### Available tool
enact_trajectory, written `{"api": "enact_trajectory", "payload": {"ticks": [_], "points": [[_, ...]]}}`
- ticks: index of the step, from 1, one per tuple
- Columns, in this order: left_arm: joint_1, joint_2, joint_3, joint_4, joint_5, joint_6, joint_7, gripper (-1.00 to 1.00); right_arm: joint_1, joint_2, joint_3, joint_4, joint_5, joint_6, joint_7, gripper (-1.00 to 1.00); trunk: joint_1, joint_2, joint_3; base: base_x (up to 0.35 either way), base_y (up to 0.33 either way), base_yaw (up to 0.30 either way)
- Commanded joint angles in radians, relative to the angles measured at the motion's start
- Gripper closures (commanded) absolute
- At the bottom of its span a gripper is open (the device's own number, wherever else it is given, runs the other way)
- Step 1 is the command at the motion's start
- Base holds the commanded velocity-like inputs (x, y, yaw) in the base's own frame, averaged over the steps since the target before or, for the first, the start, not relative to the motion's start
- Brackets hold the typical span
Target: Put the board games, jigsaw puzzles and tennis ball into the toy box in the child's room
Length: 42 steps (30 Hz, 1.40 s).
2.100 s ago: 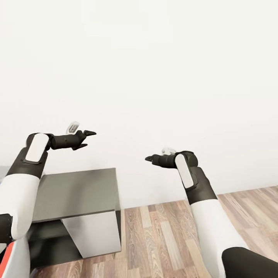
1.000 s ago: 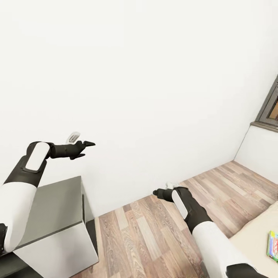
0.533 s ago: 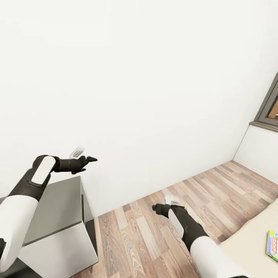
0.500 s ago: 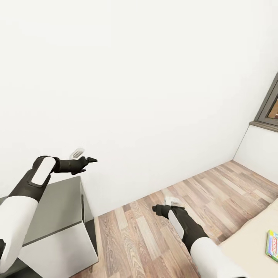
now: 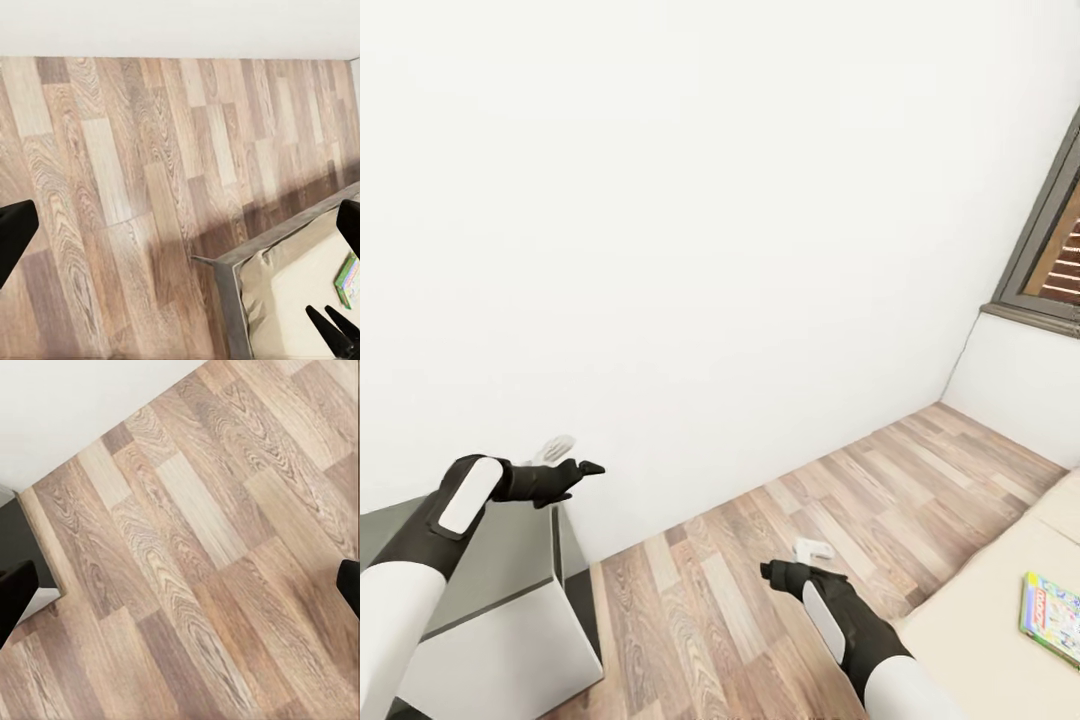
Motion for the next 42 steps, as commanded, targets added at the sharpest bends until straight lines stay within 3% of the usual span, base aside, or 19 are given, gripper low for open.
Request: {"api": "enact_trajectory", "payload": {"ticks": [1,6,16,31,42], "points": [[0.004,0.003,-0.002,-0.001,0.004,0.002,0.003,-1.0,0.0,-0.001,0.005,-0.002,-0.01,0.003,-0.009,-1.0,0.001,-0.002,-0.003,0.0,0.0,-0.084],[0.025,0.021,-0.002,-0.004,0.002,-0.016,0.002,-1.0,0.002,-0.003,0.007,-0.001,-0.01,-0.016,-0.009,-1.0,0.001,-0.002,-0.004,0.0,0.0,-0.03],[0.081,0.033,-0.006,-0.034,0.001,-0.068,0.0,-1.0,0.002,-0.004,0.007,-0.003,-0.01,-0.029,-0.008,-1.0,0.001,-0.002,-0.004,0.0,0.0,-0.133],[0.09,0.032,-0.008,-0.053,0.002,-0.104,0.001,-1.0,0.002,-0.004,0.007,-0.001,-0.009,-0.03,-0.012,-1.0,0.001,-0.002,0.0,0.0,0.0,-0.267],[0.091,0.032,-0.008,-0.052,0.002,-0.11,0.001,-1.0,0.002,-0.001,0.005,0.0,-0.014,-0.031,-0.013,-1.0,0.001,-0.002,0.0,0.0,0.0,-0.052]]}}
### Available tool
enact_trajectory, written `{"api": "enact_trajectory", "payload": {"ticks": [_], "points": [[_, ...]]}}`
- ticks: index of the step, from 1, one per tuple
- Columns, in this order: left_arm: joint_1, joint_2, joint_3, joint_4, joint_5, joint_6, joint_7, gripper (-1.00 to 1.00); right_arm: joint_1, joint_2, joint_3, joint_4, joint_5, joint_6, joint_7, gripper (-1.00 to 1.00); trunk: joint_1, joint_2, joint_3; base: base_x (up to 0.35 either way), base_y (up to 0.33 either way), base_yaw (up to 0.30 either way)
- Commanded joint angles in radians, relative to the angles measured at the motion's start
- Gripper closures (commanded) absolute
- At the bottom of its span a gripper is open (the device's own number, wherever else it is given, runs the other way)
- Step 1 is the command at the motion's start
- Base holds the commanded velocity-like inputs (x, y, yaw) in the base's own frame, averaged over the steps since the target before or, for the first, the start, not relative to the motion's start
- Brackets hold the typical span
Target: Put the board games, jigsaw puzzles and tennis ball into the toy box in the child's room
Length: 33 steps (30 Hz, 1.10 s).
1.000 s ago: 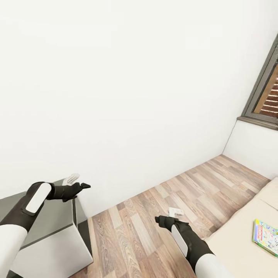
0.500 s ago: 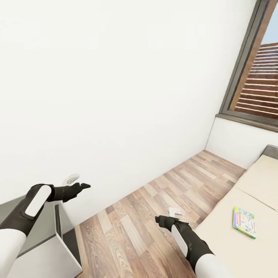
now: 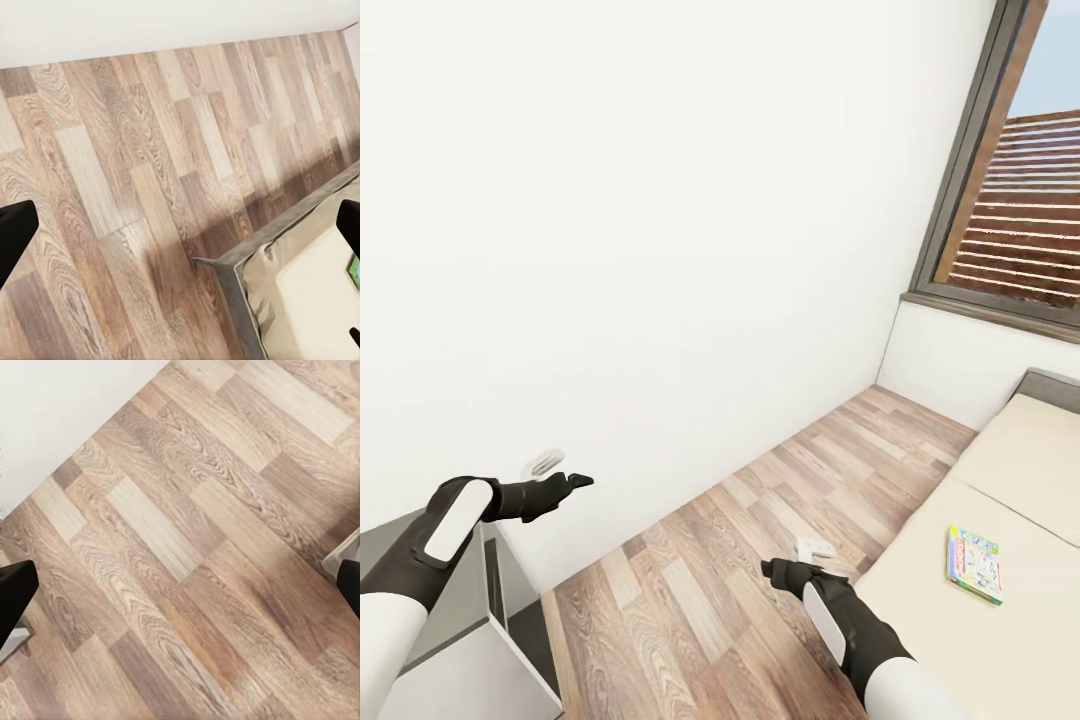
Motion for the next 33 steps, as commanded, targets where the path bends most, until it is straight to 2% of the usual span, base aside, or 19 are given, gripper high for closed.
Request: {"api": "enact_trajectory", "payload": {"ticks": [1,28,33], "points": [[-0.001,0.001,-0.002,-0.001,0.003,0.002,0.002,-1.0,-0.001,0.001,0.005,-0.001,-0.01,0.005,-0.009,-1.0,0.001,-0.002,-0.002,0.0,0.0,-0.003],[0.002,0.002,-0.002,-0.001,0.003,0.002,0.002,-1.0,-0.001,0.011,0.005,-0.004,-0.01,-0.017,-0.009,-1.0,0.001,-0.002,-0.002,0.0,0.0,-0.001],[0.002,0.002,-0.001,0.0,0.002,0.002,0.002,-1.0,-0.001,0.012,0.005,-0.005,-0.009,-0.017,-0.009,-1.0,0.001,-0.002,-0.002,0.0,0.0,-0.134]]}}
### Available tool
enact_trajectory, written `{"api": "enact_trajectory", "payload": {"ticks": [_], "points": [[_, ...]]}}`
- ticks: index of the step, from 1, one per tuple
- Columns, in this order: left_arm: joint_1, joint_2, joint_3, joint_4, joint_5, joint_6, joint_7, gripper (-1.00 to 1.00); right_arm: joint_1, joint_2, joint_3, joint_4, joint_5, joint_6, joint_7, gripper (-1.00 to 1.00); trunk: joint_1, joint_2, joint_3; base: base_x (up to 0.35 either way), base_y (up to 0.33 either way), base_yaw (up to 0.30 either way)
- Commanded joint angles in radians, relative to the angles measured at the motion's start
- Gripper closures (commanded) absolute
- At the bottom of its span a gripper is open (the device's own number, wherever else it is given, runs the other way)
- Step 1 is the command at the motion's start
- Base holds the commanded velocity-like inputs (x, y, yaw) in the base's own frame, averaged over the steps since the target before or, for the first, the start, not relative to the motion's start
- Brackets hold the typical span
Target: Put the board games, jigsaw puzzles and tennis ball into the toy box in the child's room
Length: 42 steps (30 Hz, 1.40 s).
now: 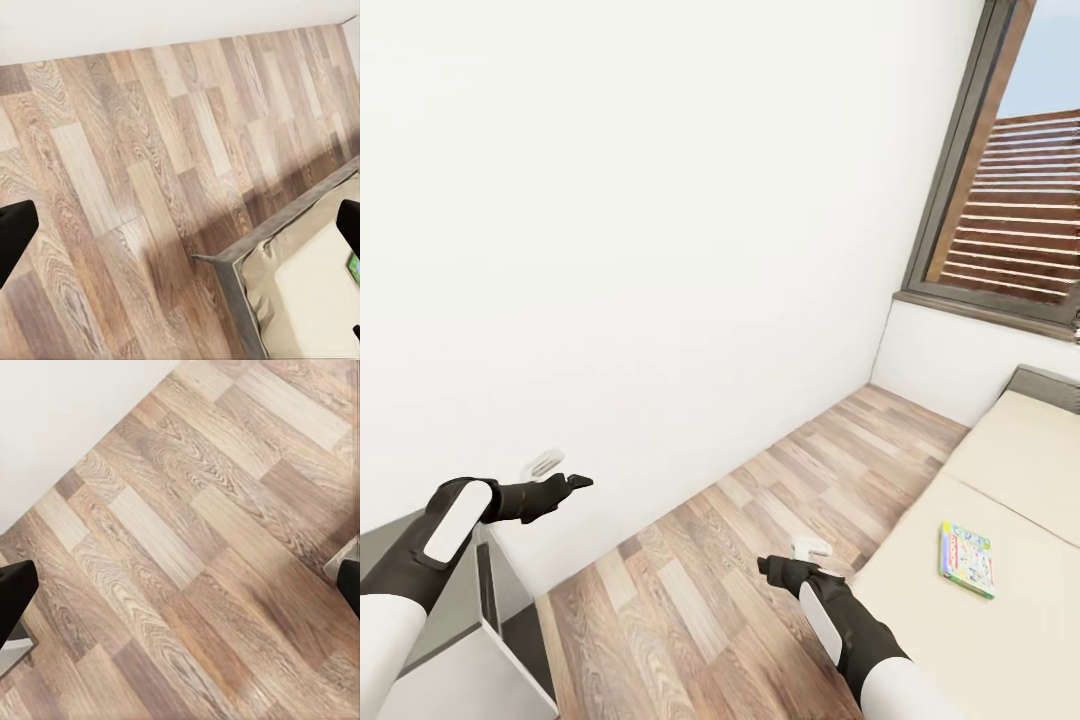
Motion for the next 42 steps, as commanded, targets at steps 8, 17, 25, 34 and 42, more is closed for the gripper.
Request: {"api": "enact_trajectory", "payload": {"ticks": [8,17,25,34,42], "points": [[-0.001,0.001,-0.002,-0.001,0.004,0.002,0.002,-1.0,-0.001,-0.001,0.005,-0.003,-0.009,0.004,-0.009,-1.0,0.001,-0.002,-0.002,0.0,0.0,-0.257],[-0.001,0.002,0.001,-0.005,0.005,0.004,0.002,-1.0,-0.001,-0.001,0.006,-0.011,-0.011,0.005,-0.006,-1.0,0.001,-0.002,-0.002,0.0,0.0,-0.239],[-0.001,0.0,0.0,-0.008,0.005,0.007,0.005,-1.0,-0.001,0.001,0.008,-0.014,-0.011,0.005,-0.005,-1.0,0.001,-0.002,-0.002,0.0,0.0,-0.043],[-0.002,0.0,0.0,-0.008,0.005,0.014,0.006,-1.0,0.001,0.0,0.008,-0.024,-0.01,-0.005,-0.002,-1.0,0.001,-0.002,-0.002,0.0,0.0,-0.004],[-0.002,-0.002,-0.001,-0.008,0.006,0.014,0.006,-1.0,0.068,0.001,0.027,-0.124,-0.009,-0.061,0.0,-1.0,0.001,-0.002,-0.002,0.0,0.0,0.0]]}}
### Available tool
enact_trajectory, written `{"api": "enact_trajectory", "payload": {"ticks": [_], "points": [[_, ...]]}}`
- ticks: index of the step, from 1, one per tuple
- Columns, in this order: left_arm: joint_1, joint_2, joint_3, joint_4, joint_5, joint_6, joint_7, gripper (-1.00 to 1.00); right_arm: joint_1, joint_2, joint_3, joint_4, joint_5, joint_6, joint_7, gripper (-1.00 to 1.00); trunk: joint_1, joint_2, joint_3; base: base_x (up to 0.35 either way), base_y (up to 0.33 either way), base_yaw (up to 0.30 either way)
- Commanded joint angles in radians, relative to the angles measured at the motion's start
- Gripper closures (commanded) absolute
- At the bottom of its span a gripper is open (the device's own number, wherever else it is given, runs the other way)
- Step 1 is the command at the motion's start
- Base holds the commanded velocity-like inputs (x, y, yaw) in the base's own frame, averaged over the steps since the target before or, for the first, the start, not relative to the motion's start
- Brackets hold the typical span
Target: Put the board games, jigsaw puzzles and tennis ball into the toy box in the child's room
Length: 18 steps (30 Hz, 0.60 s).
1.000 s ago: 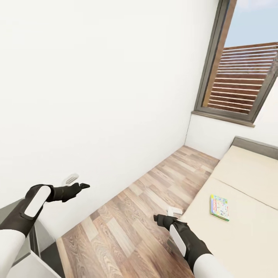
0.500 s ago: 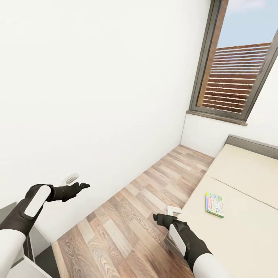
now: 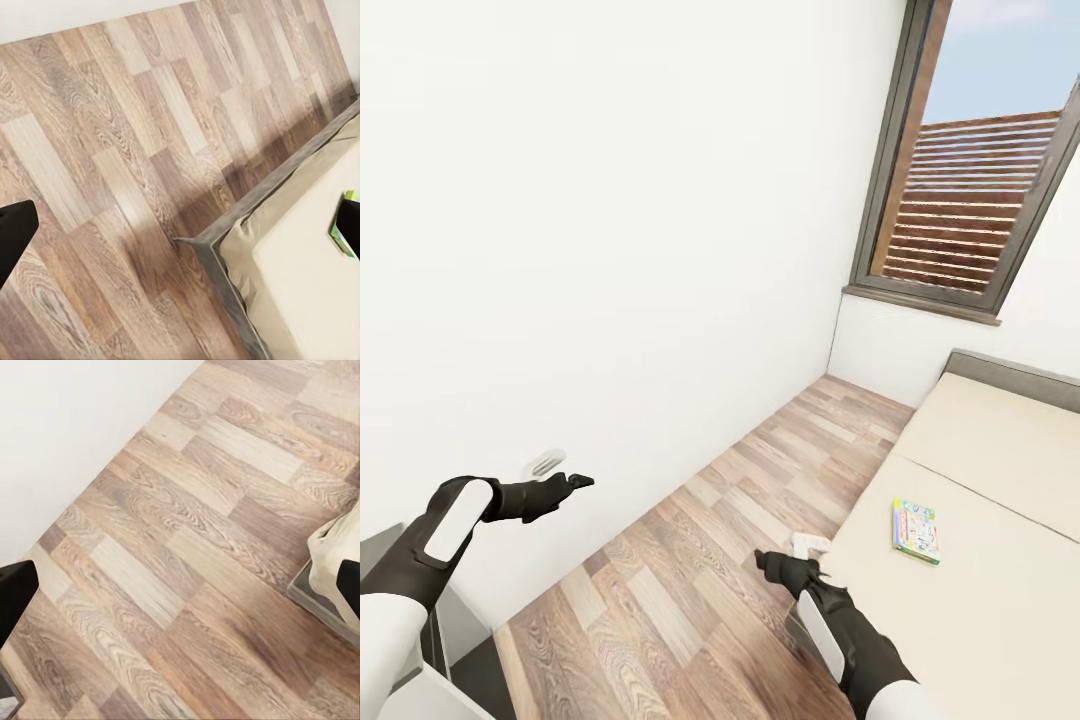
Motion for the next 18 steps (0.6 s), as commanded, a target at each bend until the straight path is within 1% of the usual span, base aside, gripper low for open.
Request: {"api": "enact_trajectory", "payload": {"ticks": [1,2,8,12,15,18], "points": [[-0.001,0.001,-0.002,-0.001,0.004,0.002,0.003,-1.0,0.006,-0.001,0.009,-0.02,-0.01,0.005,-0.008,-1.0,0.001,-0.002,-0.002,0.0,0.0,0.0],[-0.001,0.001,-0.002,-0.001,0.004,0.002,0.003,-1.0,0.015,-0.001,0.02,-0.057,-0.011,0.007,-0.008,-1.0,0.001,-0.002,-0.002,0.0,0.0,0.0],[-0.001,0.001,-0.002,-0.001,0.004,0.002,0.003,-1.0,0.029,-0.001,0.049,-0.17,-0.013,0.026,-0.01,-1.0,0.001,-0.002,-0.002,0.0,0.0,0.0],[-0.001,0.001,-0.001,0.0,0.004,0.002,0.003,-1.0,0.031,-0.001,0.048,-0.242,-0.022,0.068,-0.01,-1.0,0.001,-0.002,-0.002,0.0,0.0,0.0],[-0.001,0.001,-0.001,0.0,0.004,0.002,0.003,-1.0,0.031,0.0,0.048,-0.293,-0.025,0.082,-0.012,-1.0,0.001,-0.002,-0.001,0.0,0.0,-0.002],[-0.001,0.001,-0.001,0.001,0.004,0.002,0.003,-1.0,0.032,0.001,0.051,-0.315,-0.026,0.087,-0.014,-1.0,0.001,-0.002,0.002,0.0,0.0,-0.05]]}}
